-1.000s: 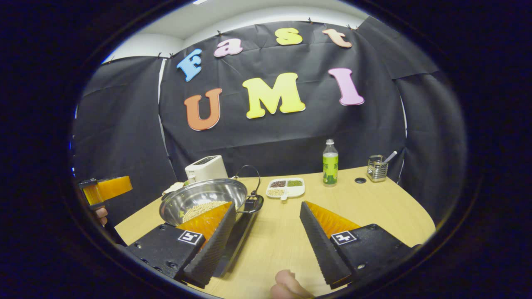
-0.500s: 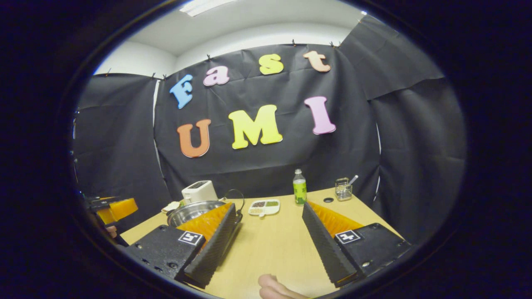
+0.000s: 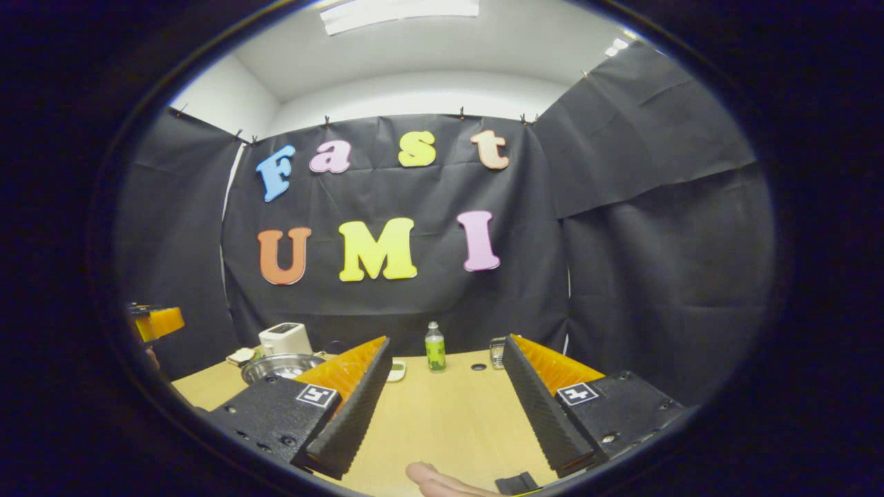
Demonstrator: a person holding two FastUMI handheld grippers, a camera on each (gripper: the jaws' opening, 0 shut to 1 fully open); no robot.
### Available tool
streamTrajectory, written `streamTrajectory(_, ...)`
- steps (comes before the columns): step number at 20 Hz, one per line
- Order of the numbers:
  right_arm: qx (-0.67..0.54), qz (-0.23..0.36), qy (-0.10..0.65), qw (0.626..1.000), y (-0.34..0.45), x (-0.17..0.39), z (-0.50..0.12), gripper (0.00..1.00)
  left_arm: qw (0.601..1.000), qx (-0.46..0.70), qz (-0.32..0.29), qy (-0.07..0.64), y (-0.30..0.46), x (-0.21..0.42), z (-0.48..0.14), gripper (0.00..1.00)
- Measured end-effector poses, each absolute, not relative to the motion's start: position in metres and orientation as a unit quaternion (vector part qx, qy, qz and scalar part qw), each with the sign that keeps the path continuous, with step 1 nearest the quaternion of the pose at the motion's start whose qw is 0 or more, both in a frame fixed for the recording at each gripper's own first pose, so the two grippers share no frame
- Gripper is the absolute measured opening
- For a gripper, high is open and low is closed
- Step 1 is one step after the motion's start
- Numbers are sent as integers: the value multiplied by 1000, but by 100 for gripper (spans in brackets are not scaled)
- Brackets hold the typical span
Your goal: First push the handle of the pot to place it horizontally, then grasp the pot with both hands and set it on the induction cooktop.
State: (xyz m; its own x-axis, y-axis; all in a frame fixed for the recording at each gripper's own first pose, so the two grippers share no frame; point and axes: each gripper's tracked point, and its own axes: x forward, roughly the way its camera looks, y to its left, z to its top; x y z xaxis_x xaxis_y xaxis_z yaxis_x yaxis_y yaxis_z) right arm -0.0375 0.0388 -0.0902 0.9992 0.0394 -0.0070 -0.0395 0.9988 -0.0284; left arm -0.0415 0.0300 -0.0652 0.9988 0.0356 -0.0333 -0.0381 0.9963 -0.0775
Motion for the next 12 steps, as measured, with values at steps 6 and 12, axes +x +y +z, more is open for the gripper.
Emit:
streamTrajectory(6,-28,34,-28,999,39,-56,-76,96,1000,-15,-3,-7,15,-50,-55,95)
streamTrajectory(12,-34,24,-29,999,32,-59,-76,96,1000,0,-8,-9,2,-52,-56,95)
